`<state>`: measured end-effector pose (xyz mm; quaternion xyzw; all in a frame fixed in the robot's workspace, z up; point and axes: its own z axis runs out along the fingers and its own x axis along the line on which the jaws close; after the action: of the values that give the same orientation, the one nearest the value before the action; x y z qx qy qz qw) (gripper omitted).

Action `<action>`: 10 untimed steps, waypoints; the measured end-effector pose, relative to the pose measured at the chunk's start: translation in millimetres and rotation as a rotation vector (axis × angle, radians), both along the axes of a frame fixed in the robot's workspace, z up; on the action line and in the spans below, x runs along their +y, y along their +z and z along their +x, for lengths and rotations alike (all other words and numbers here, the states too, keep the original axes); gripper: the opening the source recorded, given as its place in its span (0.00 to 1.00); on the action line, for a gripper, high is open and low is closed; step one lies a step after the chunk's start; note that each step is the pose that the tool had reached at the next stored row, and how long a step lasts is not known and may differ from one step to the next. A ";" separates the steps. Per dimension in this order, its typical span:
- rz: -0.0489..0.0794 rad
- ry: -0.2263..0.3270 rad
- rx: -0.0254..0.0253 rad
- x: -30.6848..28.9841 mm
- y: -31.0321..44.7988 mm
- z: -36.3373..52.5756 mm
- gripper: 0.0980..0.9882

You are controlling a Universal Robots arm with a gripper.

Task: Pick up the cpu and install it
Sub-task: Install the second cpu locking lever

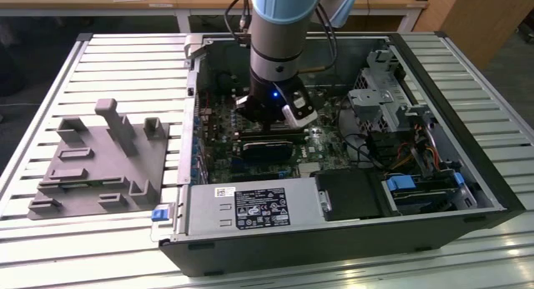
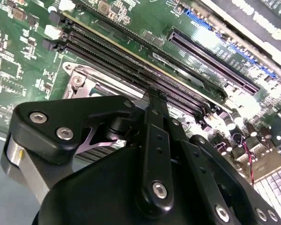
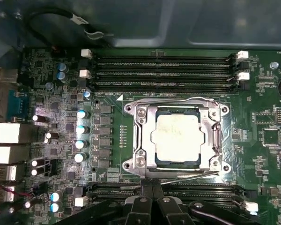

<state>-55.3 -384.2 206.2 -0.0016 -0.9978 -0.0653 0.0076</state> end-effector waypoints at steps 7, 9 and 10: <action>0.008 0.000 0.0003 -2.3 -3.1 -2.2 0.01; 0.011 0.000 0.0003 -3.9 -3.2 -4.1 0.01; 0.012 0.000 0.0003 -4.9 -3.2 -5.4 0.01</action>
<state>-60.7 -389.0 203.0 -0.0015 -0.9974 -0.0715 0.0077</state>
